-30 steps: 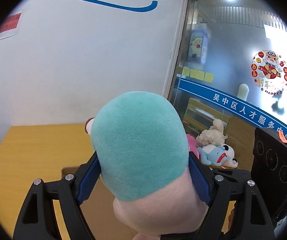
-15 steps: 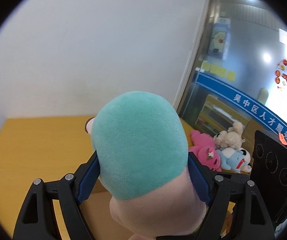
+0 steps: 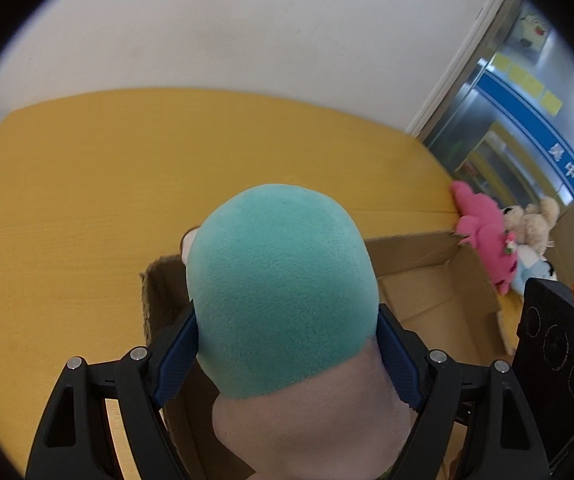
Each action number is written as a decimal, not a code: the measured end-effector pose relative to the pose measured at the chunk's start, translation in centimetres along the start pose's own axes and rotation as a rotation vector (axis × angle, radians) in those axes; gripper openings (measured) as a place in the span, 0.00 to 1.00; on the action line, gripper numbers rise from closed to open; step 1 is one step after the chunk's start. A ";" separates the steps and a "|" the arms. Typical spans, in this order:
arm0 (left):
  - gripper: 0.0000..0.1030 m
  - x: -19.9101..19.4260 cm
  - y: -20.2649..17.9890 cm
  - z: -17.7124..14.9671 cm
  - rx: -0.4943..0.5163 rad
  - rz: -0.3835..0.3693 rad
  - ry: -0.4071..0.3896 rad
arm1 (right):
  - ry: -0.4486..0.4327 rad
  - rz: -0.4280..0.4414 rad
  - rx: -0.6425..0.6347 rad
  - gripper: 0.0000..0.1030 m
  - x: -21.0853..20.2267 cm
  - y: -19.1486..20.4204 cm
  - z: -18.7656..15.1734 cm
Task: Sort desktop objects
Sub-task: 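Carry the plush toy with the left gripper over the cardboard box, then lower the plush into the box and open the left gripper, then withdraw the left gripper and move it to the white phone case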
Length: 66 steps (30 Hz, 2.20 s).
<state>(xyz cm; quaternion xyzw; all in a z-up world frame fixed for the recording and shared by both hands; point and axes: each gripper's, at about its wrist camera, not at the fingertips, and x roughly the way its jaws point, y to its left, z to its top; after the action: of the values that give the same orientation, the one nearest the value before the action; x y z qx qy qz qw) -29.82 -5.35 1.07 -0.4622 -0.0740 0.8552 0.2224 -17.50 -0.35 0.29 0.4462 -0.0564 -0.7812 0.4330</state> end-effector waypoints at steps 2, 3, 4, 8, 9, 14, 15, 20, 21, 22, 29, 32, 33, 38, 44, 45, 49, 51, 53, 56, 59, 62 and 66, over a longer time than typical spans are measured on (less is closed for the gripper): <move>0.79 0.4 0.1 0.0 -0.003 0.004 0.011 | 0.017 -0.014 0.008 0.63 1.3 -0.3 -0.5; 0.79 0.6 0.3 0.1 -0.001 0.009 0.020 | 0.023 -0.028 0.000 0.65 1.9 -0.3 -0.7; 0.79 0.8 0.0 -0.1 0.004 0.015 0.035 | 0.036 -0.030 0.008 0.66 2.4 -0.4 -0.9; 0.79 0.7 0.7 -0.3 0.000 -0.001 0.050 | 0.068 -0.037 0.006 0.69 2.8 -0.2 -1.6; 0.79 0.4 1.2 -0.2 -0.008 -0.006 0.051 | 0.067 -0.032 0.005 0.69 2.6 -0.1 -1.8; 0.79 0.8 1.3 -0.7 -0.006 -0.001 0.093 | 0.086 0.000 0.027 0.67 2.0 0.8 -2.4; 0.80 1.2 1.3 -0.7 -0.014 0.001 0.106 | 0.101 -0.002 0.034 0.67 2.2 0.9 -2.6; 0.82 2.1 1.9 -1.0 -0.022 0.053 0.148 | 0.141 0.025 0.075 0.69 3.6 0.6 -3.3; 0.83 2.1 2.0 -0.8 -0.030 0.063 0.148 | 0.138 0.035 0.085 0.72 3.7 0.5 -3.3; 0.83 2.2 2.1 -0.7 -0.038 0.072 0.147 | 0.136 0.044 0.101 0.74 3.9 0.3 -3.2; 0.85 1.3 1.1 -1.0 -0.002 0.136 0.135 | 0.104 0.034 0.097 0.90 2.7 0.8 -3.2; 0.85 -0.2 1.1 -0.9 -0.001 0.161 0.087 | 0.079 0.051 0.080 0.92 1.1 1.7 -3.2; 0.85 -1.0 1.3 -0.8 -0.008 0.164 0.068 | 0.072 0.050 0.071 0.93 0.6 2.0 -3.2; 0.85 -5.1 1.8 -0.5 -0.055 0.159 -0.023 | 0.067 0.016 0.043 0.95 -1.9 3.0 -4.0; 0.85 -11.1 -1.4 -4.6 0.009 0.206 -0.171 | 0.002 -0.106 -0.027 0.95 -6.5 4.7 -3.2; 0.85 -12.0 -2.3 -5.8 0.034 0.217 -0.200 | -0.009 -0.158 -0.047 0.98 -7.6 3.5 -2.0; 0.87 -15.4 -6.0 -10.9 0.119 0.263 -0.303 | -0.059 -0.326 -0.130 1.00 -17.4 3.5 -8.6; 0.87 -15.9 -7.6 -13.0 0.146 0.280 -0.328 | -0.086 -0.388 -0.135 1.00 -19.6 1.6 -9.9; 0.87 -15.6 -8.2 -14.8 0.145 0.312 -0.326 | -0.093 -0.432 -0.113 1.00 -24.4 -1.3 -10.4; 0.87 -14.3 -7.7 -16.3 0.082 0.291 -0.251 | -0.043 -0.450 -0.048 1.00 -27.2 -4.2 -13.2; 0.87 -14.1 -7.5 -18.1 0.028 0.257 -0.209 | 0.006 -0.449 0.000 1.00 -25.5 -7.2 -15.7; 0.87 -14.2 -7.9 -19.4 0.051 0.280 -0.226 | 0.014 -0.461 0.024 1.00 -23.6 -9.3 -16.9; 0.87 -11.9 -7.8 -20.5 0.070 0.302 -0.158 | -0.007 -0.453 0.030 1.00 -23.2 -11.2 -16.8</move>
<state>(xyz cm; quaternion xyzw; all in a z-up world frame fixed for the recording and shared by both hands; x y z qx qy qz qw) -4.86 -5.36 1.19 -0.3912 0.0087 0.9147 0.1008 -6.73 28.45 0.05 0.4512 0.0322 -0.8591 0.2394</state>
